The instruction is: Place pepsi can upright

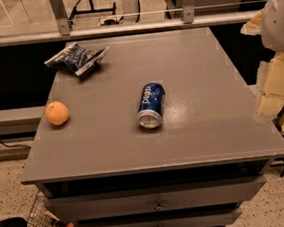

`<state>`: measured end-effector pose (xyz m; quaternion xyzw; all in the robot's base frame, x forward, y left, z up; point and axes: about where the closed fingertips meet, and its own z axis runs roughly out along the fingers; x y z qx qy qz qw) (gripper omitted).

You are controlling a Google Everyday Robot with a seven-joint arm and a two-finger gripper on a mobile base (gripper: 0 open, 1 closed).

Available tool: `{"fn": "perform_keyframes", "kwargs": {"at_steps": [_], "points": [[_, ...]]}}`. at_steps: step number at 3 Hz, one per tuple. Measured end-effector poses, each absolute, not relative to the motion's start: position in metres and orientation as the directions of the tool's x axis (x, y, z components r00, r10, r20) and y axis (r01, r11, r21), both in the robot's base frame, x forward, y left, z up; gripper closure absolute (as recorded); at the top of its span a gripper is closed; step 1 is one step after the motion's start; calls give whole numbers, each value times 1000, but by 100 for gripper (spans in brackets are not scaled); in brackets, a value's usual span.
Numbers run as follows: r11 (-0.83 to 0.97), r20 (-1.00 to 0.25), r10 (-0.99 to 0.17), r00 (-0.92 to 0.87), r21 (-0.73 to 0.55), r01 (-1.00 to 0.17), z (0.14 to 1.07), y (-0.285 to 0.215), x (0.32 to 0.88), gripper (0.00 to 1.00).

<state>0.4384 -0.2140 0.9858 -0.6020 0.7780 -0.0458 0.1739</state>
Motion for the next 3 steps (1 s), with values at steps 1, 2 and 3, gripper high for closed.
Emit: {"fn": "perform_keyframes", "kwargs": {"at_steps": [1,2,3], "points": [[271,-216,-953,-215,-281,-921,986,-214,438,0],[376,-280,-910,-306,-242,-895,985,-215,443,0],[546,-365,-807,-465,-159,-823,983,-213,456,0]]}}
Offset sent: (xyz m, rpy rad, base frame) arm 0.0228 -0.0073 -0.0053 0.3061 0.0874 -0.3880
